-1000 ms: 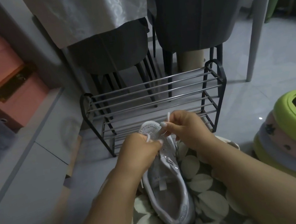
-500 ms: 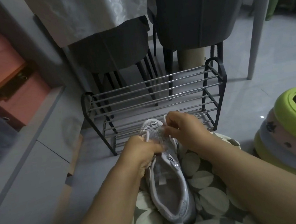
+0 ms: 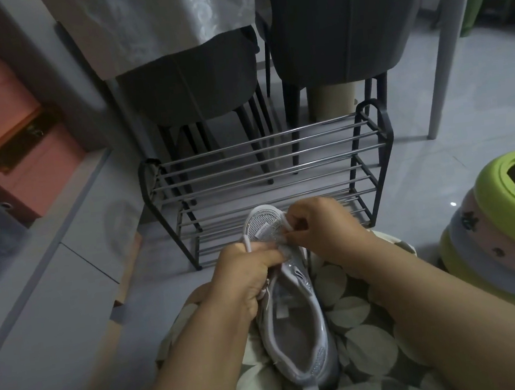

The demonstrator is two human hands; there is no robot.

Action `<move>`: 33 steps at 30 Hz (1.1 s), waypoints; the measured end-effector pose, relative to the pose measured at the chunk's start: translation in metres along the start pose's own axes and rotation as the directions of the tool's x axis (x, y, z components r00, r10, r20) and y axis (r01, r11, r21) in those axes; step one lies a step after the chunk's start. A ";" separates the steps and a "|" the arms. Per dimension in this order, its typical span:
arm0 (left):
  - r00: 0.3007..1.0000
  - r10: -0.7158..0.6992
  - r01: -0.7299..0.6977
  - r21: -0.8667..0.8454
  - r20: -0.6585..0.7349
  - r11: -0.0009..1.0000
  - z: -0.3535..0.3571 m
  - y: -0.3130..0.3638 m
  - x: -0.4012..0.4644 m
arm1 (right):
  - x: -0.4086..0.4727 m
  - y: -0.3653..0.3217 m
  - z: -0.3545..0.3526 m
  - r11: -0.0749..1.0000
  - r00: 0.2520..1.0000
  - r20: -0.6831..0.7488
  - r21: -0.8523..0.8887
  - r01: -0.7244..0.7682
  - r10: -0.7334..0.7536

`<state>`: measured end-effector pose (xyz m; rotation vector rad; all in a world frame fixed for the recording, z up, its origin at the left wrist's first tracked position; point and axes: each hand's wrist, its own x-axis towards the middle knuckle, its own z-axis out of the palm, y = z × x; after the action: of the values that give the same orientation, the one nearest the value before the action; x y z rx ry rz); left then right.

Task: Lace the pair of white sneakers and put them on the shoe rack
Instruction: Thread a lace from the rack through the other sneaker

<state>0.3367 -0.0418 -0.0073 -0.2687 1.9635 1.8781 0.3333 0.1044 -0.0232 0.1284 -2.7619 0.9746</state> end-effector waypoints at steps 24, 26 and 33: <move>0.956 -0.211 0.196 0.090 0.202 0.976 -0.016 0.008 0.022 | 0.002 -0.011 0.000 0.888 0.897 0.381 0.301 -0.348 0.222; 0.958 -0.203 0.177 0.142 0.200 0.974 -0.016 0.008 0.023 | 0.003 -0.010 -0.002 0.883 0.878 0.419 0.287 -0.371 0.233; 0.993 -0.040 0.016 0.207 0.112 0.978 -0.013 0.000 0.021 | 0.005 -0.008 -0.008 0.847 0.838 0.493 0.320 -0.424 0.233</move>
<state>0.3157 -0.0512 -0.0155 -0.1232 2.0433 1.6179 0.3311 0.1034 -0.0111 -0.0987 -2.9763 1.8410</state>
